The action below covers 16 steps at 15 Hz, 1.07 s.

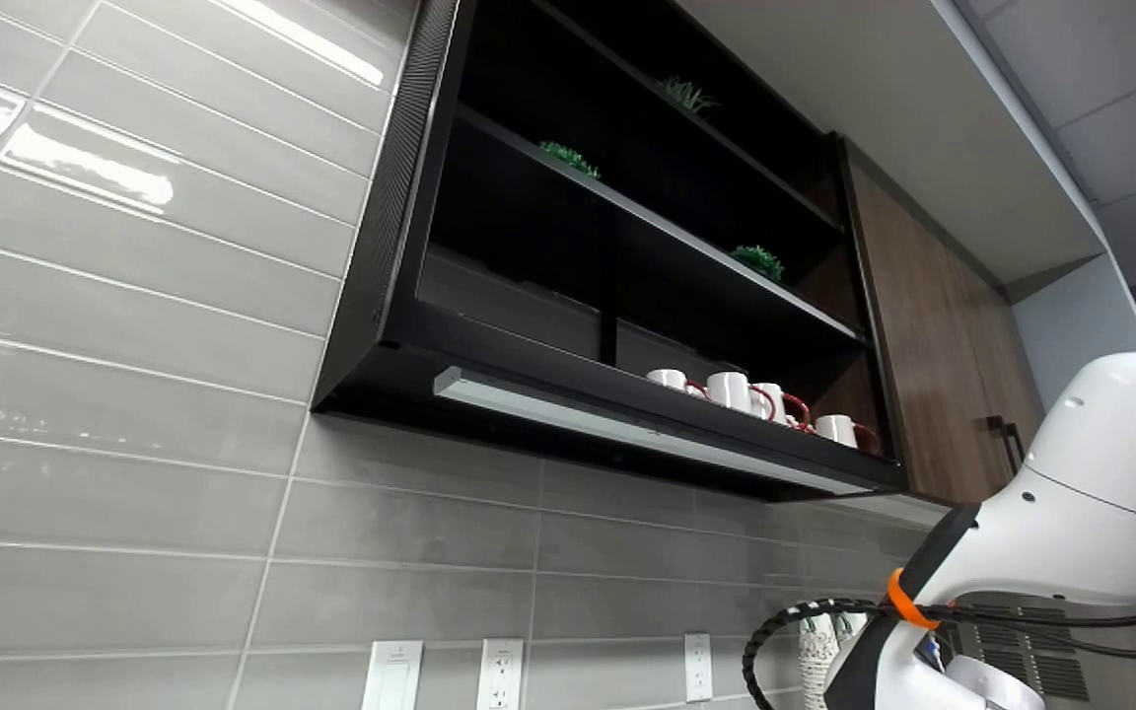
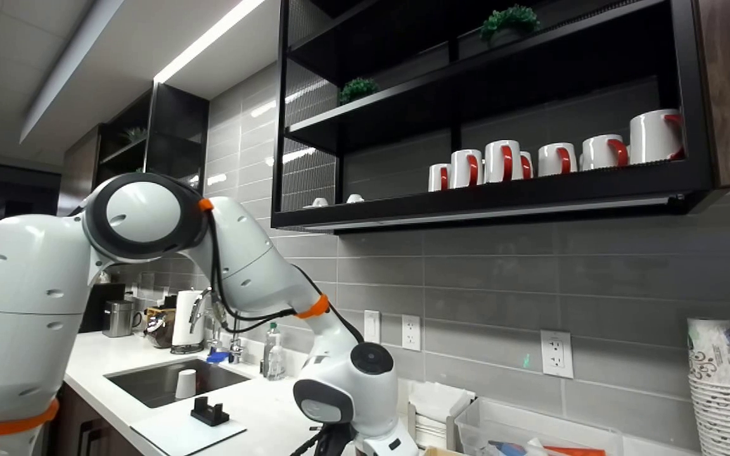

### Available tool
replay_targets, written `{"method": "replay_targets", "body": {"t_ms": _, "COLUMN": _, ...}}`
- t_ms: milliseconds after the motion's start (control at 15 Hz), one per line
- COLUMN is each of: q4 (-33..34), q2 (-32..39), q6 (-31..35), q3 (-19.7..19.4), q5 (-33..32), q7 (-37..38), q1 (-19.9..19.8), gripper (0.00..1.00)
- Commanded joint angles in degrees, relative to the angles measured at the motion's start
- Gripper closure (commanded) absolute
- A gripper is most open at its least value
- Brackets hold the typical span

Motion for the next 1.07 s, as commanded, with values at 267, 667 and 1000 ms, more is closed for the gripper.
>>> {"method": "replay_targets", "body": {"t_ms": 267, "q4": -2.4, "q2": -1.3, "q6": 3.6, "q3": -0.4, "q5": -10.3, "q7": 10.2, "q1": 0.5, "gripper": 1.00}}
{"method": "replay_targets", "body": {"t_ms": 667, "q4": -1.8, "q2": -0.2, "q6": 3.1, "q3": 0.1, "q5": -10.6, "q7": 8.2, "q1": 0.1, "gripper": 1.00}}
{"method": "replay_targets", "body": {"t_ms": 1000, "q4": -2.6, "q2": -0.6, "q6": 3.8, "q3": 0.1, "q5": -10.9, "q7": 7.5, "q1": 0.2, "gripper": 1.00}}
